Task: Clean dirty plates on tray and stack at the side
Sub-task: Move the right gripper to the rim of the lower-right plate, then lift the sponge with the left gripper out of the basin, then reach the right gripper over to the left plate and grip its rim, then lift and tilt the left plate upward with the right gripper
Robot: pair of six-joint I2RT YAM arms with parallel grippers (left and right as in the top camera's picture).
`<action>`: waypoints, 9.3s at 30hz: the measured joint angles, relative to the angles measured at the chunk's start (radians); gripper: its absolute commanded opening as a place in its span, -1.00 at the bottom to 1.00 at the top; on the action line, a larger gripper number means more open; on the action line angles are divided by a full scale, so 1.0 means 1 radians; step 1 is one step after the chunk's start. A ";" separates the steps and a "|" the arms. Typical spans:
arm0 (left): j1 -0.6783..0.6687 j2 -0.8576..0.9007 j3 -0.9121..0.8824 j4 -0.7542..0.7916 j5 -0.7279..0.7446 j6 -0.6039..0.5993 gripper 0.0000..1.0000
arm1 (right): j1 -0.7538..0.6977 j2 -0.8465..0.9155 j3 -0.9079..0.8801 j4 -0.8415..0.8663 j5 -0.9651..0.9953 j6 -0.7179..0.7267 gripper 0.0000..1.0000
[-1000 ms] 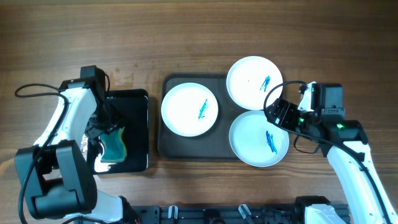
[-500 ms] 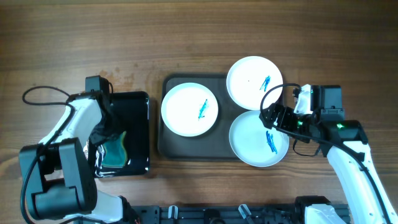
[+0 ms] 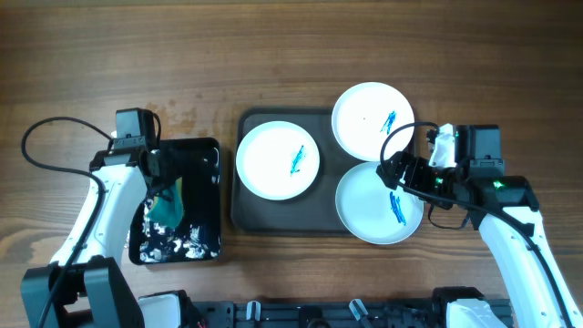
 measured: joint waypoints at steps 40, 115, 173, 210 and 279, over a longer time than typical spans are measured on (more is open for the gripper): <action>0.092 0.052 0.000 -0.007 0.248 0.256 -0.03 | 0.000 0.000 0.000 -0.048 -0.003 -0.038 0.99; -0.264 -0.111 0.001 -0.024 -0.213 0.097 -0.92 | 0.000 0.019 0.000 -0.062 0.069 -0.015 0.98; -0.264 -0.111 0.001 0.049 -0.151 0.057 -0.92 | 0.446 0.634 0.247 0.510 -0.034 -0.109 0.09; -0.264 -0.111 0.001 0.018 -0.108 0.057 -0.92 | 0.431 0.947 0.571 0.467 0.156 -0.218 0.25; -0.264 -0.111 0.001 0.075 -0.097 0.054 -0.92 | 0.619 0.860 0.642 -0.194 0.311 0.233 -0.60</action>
